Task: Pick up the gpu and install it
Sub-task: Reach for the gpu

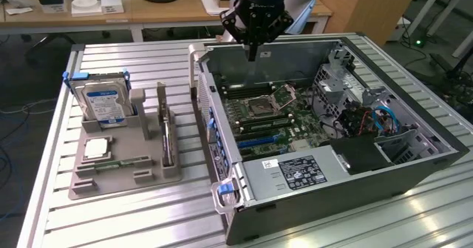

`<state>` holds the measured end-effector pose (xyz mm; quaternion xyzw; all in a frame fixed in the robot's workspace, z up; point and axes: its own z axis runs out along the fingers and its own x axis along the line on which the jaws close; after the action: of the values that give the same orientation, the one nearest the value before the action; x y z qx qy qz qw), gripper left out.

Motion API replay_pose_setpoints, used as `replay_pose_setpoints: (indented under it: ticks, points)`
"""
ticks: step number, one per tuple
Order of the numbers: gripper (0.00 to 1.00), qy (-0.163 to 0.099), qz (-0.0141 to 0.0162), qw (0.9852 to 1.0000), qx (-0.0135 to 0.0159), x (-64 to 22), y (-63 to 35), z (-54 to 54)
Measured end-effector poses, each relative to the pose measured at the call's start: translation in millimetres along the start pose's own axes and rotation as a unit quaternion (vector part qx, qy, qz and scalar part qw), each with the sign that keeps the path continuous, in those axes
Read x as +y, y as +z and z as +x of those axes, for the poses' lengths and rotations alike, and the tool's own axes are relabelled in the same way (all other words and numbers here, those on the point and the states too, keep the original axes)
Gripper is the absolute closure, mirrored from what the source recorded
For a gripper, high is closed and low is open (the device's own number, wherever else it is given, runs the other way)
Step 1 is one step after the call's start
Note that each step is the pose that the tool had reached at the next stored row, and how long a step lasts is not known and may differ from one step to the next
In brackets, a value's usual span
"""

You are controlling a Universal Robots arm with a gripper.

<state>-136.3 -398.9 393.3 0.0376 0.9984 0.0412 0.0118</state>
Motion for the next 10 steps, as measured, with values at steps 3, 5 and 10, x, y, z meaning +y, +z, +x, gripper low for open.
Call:
replay_pose_setpoints:
  ticks: [3,5,10]
  points:
    - [0.90,0.000,0.0001,1.0000,0.0000,-0.6,-0.2,7.5]
    - [0.90,0.000,0.0002,1.0000,0.0000,-0.9,-0.3,12.4]
    - [0.90,0.000,0.0004,1.0000,0.0000,-2.0,-0.6,25.7]
